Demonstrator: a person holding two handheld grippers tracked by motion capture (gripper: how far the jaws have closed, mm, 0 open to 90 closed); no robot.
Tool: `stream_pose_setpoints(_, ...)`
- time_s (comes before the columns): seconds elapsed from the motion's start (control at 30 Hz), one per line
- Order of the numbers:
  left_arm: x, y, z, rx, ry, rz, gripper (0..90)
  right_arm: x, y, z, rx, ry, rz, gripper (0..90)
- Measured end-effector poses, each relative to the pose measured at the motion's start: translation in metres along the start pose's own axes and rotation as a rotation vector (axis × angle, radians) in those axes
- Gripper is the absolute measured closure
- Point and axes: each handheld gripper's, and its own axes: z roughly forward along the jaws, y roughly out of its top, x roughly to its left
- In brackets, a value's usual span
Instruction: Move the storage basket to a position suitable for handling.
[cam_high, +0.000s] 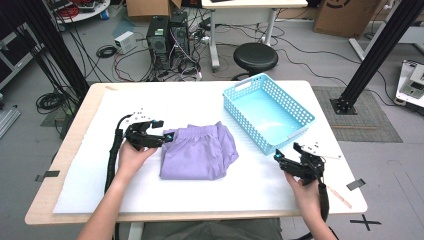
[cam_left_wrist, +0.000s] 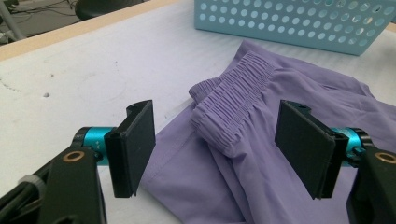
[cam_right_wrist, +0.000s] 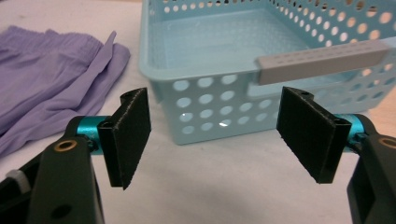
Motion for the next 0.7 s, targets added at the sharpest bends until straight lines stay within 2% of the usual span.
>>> stream_pose_setpoints(0.13,-0.001,0.0,0.001,0.0,-0.001,0.0,28.8,0.007,0.003,0.012,0.016,-0.024,0.013,22.3)
stream_pose_setpoints(0.23,-0.001,0.0,0.002,0.01,-0.002,-0.003,28.8,0.011,0.004,0.02,0.028,-0.031,0.005,21.4)
stream_pose_setpoints(0.4,-0.002,-0.001,0.005,0.021,-0.005,-0.002,28.8,0.016,0.005,0.027,0.027,-0.103,0.0,21.1)
stream_pose_setpoints(0.53,-0.004,0.0,0.007,0.023,-0.009,0.003,28.8,0.012,0.007,0.029,0.026,-0.133,0.015,21.5)
stream_pose_setpoints(0.7,-0.005,0.001,0.006,0.014,-0.011,0.003,28.8,-0.005,0.008,0.029,0.023,-0.156,0.021,26.3)
